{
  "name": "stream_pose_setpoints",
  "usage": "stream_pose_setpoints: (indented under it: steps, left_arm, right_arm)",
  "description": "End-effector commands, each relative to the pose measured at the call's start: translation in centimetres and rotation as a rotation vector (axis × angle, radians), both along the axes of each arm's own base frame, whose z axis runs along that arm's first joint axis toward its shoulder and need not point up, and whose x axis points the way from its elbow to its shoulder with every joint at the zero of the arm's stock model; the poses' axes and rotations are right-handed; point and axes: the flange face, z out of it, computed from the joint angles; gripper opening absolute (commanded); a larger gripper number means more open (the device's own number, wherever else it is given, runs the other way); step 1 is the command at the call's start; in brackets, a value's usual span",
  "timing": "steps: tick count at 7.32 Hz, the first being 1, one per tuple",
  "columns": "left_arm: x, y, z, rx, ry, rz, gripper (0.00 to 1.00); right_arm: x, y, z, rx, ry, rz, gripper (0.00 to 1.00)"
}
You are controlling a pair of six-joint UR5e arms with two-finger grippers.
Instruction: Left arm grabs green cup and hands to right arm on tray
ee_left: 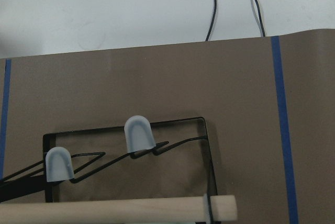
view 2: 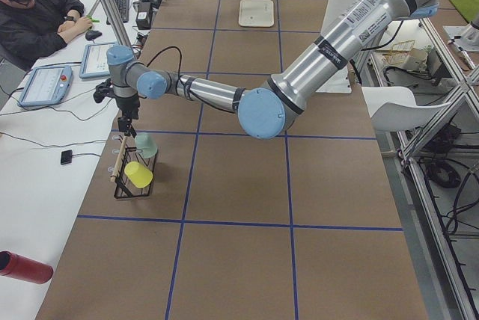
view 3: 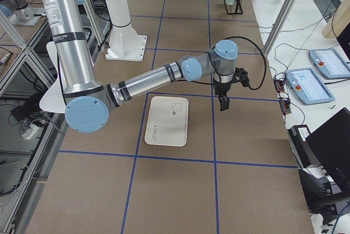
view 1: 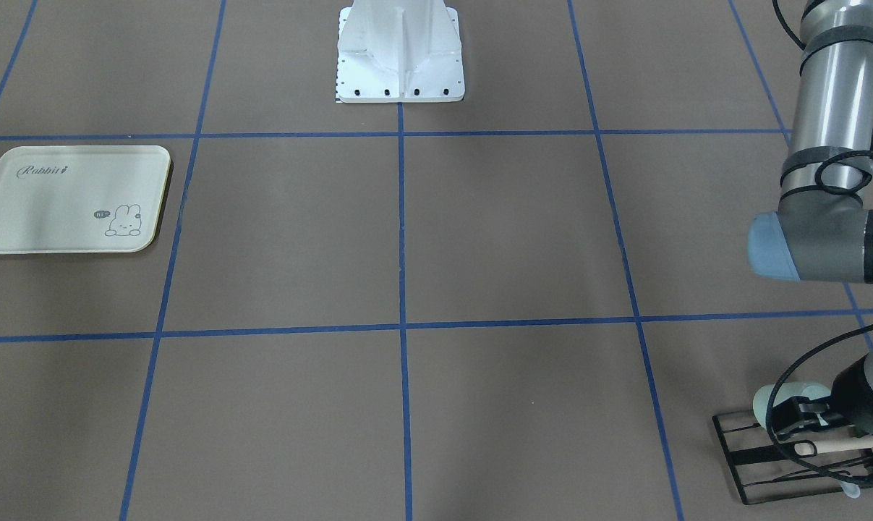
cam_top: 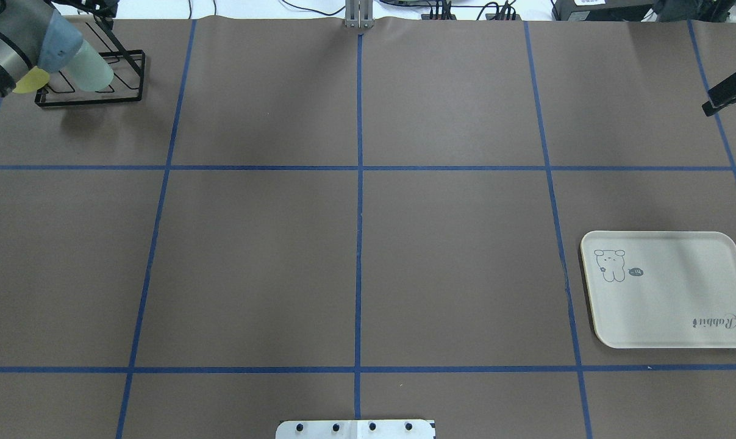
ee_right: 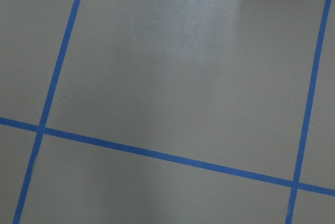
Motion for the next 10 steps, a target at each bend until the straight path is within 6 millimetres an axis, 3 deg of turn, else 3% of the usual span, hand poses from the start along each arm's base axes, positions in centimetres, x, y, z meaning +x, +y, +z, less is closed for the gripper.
stream_pose_setpoints:
  steps: [1,8,10]
  left_arm:
    - [-1.0,-0.1,-0.2,0.03,-0.006,0.037,0.99]
    - [-1.1,1.8,3.9,-0.02,0.061,0.116,0.99]
    - [-1.2,1.8,4.0,-0.021,0.061,0.116,0.99]
  right_arm:
    - [0.0,0.0,0.0,0.0,0.0,0.0,1.0]
    - [-0.1,0.0,0.0,-0.007,-0.001,0.006,1.0]
    - [-0.1,0.0,-0.1,-0.006,-0.002,0.006,1.0]
